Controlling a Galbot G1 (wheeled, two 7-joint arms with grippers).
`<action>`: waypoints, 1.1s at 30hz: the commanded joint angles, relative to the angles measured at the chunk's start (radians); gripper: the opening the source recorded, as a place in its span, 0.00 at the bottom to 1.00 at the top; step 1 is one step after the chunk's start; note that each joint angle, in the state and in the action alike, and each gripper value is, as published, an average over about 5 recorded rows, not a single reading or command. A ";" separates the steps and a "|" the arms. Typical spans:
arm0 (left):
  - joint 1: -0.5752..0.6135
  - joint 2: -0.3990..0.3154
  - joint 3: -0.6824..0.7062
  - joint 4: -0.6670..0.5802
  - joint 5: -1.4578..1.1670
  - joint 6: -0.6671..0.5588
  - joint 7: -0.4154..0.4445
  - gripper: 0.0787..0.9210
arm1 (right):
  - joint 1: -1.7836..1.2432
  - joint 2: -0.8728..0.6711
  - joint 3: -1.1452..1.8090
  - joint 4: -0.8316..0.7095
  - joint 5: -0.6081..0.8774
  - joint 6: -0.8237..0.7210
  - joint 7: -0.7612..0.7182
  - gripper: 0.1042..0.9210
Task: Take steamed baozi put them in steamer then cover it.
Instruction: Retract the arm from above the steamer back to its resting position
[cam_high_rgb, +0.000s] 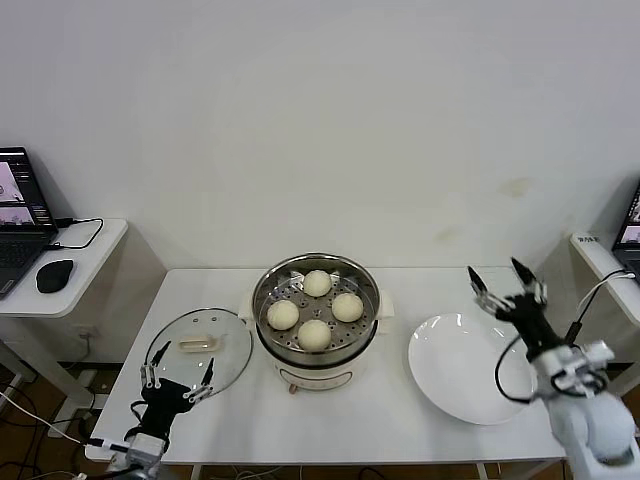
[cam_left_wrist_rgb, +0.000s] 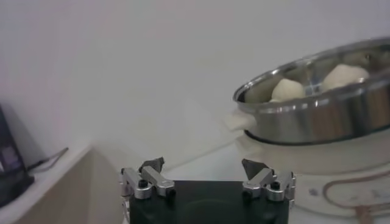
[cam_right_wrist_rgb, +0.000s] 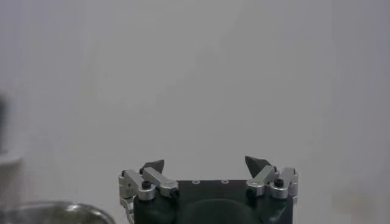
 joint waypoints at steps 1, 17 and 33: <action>-0.091 0.069 0.031 0.214 0.673 -0.209 -0.212 0.88 | -0.215 0.162 0.113 0.054 0.018 0.070 0.083 0.88; -0.191 0.124 0.082 0.417 1.024 -0.044 -0.279 0.88 | -0.185 0.166 0.107 0.031 0.018 0.060 0.079 0.88; -0.327 0.106 0.122 0.485 1.002 0.039 -0.258 0.88 | -0.174 0.193 0.108 -0.003 0.003 0.074 0.071 0.88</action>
